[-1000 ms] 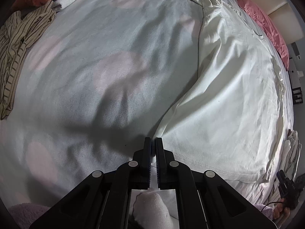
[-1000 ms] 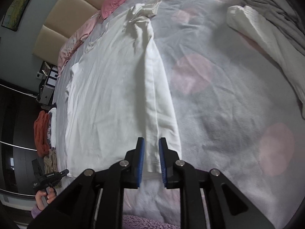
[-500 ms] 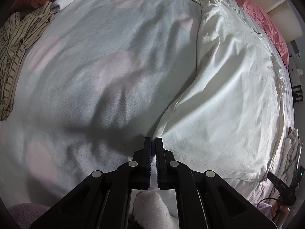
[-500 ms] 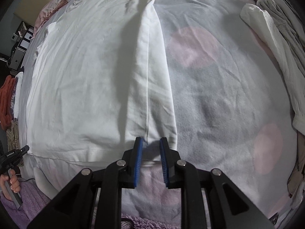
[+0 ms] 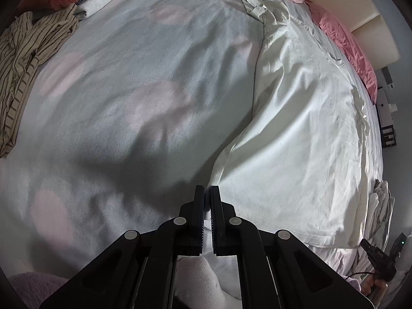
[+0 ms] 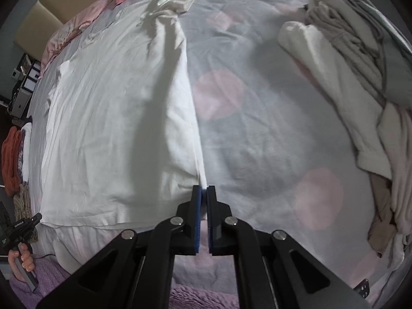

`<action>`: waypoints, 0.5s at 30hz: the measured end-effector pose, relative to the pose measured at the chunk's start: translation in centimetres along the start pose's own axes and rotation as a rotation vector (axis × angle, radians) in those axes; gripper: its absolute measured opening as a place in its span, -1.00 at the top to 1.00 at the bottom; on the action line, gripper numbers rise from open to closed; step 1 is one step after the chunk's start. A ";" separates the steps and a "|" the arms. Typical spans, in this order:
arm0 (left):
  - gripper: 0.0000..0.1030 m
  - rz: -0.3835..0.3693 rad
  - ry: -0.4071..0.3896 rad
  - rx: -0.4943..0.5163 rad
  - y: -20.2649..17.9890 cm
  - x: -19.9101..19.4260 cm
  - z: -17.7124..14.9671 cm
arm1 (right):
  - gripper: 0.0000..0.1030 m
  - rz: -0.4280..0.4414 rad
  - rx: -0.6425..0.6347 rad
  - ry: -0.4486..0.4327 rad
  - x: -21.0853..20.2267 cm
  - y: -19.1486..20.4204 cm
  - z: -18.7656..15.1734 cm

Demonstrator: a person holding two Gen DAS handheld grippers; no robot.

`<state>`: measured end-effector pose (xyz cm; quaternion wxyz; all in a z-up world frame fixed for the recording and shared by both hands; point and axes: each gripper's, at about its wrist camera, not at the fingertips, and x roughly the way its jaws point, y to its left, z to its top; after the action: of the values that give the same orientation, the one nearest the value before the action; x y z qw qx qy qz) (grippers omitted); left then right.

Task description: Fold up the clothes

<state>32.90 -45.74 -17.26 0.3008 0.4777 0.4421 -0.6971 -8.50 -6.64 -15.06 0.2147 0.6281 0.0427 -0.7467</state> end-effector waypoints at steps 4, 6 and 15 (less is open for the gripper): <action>0.91 0.017 0.027 0.012 -0.1 0.1 0.1 | 0.95 -0.064 0.084 -0.005 -0.2 -2.9 0.9; 0.91 0.065 0.053 0.036 -0.2 0.5 1.0 | 0.95 -0.077 0.095 0.035 1.1 -3.0 0.3; 0.91 0.227 0.197 0.087 -1.0 4.5 3.0 | 1.00 -0.203 0.132 0.197 5.0 -3.1 -1.0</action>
<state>29.27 -48.02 -20.64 0.3117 0.6033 0.3821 -0.6268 -9.31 -4.85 -20.66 0.0914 0.7036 0.0777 -0.7004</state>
